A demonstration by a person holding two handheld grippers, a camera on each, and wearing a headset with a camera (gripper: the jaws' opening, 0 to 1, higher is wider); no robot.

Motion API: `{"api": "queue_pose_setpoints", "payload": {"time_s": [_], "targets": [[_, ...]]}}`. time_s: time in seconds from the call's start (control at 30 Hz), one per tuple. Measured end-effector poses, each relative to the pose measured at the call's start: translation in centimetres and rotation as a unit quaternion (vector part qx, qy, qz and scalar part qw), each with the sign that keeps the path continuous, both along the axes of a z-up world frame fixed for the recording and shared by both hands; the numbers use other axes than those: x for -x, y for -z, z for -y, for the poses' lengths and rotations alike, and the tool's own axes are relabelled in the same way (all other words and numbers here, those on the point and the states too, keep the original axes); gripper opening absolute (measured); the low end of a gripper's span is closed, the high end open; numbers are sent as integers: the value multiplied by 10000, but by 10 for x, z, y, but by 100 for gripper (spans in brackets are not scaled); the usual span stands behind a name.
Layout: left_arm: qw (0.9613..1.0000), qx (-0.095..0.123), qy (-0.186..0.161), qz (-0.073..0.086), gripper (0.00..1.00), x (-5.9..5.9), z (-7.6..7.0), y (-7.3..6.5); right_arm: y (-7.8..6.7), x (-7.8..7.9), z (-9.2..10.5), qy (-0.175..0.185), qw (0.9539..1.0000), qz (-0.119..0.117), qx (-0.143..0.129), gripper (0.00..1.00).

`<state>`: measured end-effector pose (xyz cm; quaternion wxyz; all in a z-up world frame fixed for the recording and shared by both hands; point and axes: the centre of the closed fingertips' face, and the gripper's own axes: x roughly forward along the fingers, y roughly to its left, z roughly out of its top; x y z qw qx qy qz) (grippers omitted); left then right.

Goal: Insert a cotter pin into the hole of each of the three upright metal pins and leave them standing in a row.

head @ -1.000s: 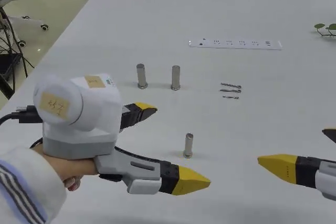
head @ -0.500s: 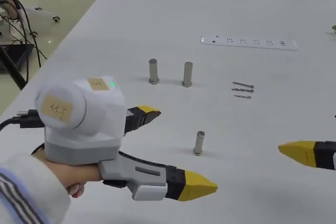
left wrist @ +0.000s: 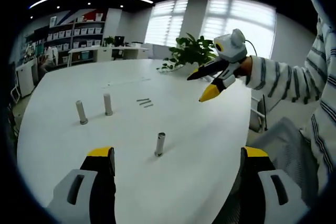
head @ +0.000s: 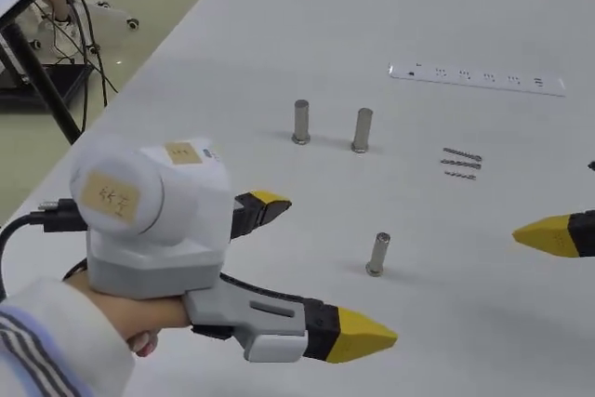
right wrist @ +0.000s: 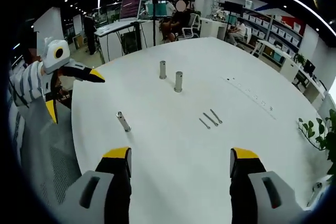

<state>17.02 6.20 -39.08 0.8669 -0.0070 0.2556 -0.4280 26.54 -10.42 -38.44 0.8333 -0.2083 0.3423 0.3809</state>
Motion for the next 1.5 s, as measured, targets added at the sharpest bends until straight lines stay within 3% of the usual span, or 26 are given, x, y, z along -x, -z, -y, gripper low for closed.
{"api": "queue_pose_setpoints", "payload": {"time_s": [0.43, 0.5, 0.63, 0.97, 1.03, 1.23, 1.4, 1.5], "targets": [[9998, 47, -187, -111, 99, 6, -7, 1, 4, -25, -13, -754, 9958, -137, 503, 67], [9996, 36, -227, -133, 99, 6, -9, 2, 4, -41, -14, -844, 9949, -140, 528, 66], [9995, 6, -271, -167, 98, 9, -12, 4, 5, -51, -20, -998, 9933, -164, 551, 62], [9986, 9, -480, -205, 97, 13, -20, 4, 19, -61, -34, -1559, 9822, -350, 992, 57], [9985, 21, -509, -201, 97, 13, -21, 3, 24, -71, -33, -1613, 9808, -426, 1008, 55], [9983, 35, -544, -187, 97, 13, -23, 2, 42, -74, -32, -1809, 9747, -605, 1161, 47], [9983, 29, -549, -194, 97, 13, -24, 3, 61, -75, -25, -1871, 9690, -906, 1334, 41], [9980, 73, -598, -205, 97, 12, -24, 3, 71, -81, -22, -2002, 9641, -863, 1516, 38]]}}
